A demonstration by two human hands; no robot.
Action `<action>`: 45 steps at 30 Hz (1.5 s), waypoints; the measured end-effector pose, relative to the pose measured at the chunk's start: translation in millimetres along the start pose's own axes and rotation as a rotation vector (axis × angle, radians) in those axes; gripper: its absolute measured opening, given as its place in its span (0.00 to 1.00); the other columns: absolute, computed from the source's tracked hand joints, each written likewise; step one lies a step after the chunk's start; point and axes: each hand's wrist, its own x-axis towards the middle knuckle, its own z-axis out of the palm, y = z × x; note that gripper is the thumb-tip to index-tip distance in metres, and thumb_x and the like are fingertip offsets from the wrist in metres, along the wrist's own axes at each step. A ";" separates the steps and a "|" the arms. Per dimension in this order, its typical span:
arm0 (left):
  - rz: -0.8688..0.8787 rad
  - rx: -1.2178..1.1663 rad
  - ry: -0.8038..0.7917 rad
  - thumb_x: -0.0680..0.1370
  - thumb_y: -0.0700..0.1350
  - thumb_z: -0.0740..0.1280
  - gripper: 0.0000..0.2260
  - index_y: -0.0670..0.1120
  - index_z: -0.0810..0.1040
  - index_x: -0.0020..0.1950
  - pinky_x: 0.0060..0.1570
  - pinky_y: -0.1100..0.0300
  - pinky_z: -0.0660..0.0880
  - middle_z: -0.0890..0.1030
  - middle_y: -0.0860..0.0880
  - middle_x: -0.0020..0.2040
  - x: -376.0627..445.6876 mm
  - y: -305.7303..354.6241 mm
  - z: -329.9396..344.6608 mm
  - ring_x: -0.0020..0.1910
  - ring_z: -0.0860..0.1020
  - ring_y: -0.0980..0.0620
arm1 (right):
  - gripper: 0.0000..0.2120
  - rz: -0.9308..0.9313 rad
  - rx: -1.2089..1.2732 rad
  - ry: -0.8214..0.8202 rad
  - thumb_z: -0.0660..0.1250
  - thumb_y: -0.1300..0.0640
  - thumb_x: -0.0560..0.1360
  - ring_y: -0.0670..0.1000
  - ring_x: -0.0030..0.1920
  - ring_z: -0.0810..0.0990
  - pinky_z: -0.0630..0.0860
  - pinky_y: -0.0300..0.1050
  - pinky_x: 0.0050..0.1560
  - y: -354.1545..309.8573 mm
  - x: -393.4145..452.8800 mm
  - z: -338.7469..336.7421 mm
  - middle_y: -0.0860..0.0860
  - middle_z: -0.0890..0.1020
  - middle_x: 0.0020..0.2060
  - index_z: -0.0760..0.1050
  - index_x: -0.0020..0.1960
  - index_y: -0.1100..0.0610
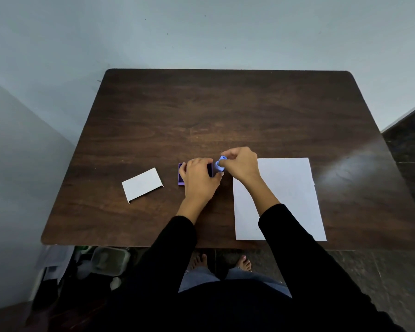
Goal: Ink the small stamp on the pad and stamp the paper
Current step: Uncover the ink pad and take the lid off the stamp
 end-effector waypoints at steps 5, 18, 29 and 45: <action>-0.005 -0.002 -0.009 0.71 0.54 0.70 0.11 0.50 0.80 0.50 0.70 0.45 0.54 0.81 0.51 0.53 7.1 -0.8 -1.9 0.61 0.73 0.50 | 0.10 0.073 0.167 -0.008 0.70 0.62 0.68 0.54 0.47 0.83 0.81 0.50 0.51 2.5 2.7 -0.2 0.57 0.85 0.46 0.82 0.49 0.59; 0.014 -0.058 0.031 0.70 0.54 0.72 0.11 0.53 0.82 0.50 0.67 0.42 0.57 0.82 0.55 0.54 -3.7 4.2 -3.9 0.62 0.71 0.53 | 0.10 0.139 0.304 -0.013 0.79 0.54 0.63 0.50 0.39 0.82 0.81 0.43 0.40 9.4 0.3 -1.3 0.51 0.82 0.35 0.79 0.38 0.55; -0.001 -0.024 0.054 0.67 0.52 0.75 0.09 0.51 0.82 0.44 0.68 0.43 0.49 0.77 0.54 0.61 -3.3 0.4 -4.3 0.69 0.64 0.53 | 0.07 0.097 0.265 0.012 0.77 0.57 0.65 0.49 0.39 0.81 0.79 0.41 0.39 12.6 1.7 2.9 0.50 0.82 0.36 0.83 0.42 0.57; -0.022 0.025 0.019 0.68 0.55 0.74 0.13 0.55 0.82 0.51 0.69 0.39 0.43 0.62 0.51 0.75 -21.6 -5.4 12.2 0.77 0.47 0.47 | 0.14 0.158 0.507 -0.031 0.66 0.67 0.74 0.53 0.54 0.80 0.79 0.44 0.52 17.0 8.4 -12.4 0.56 0.80 0.55 0.76 0.59 0.59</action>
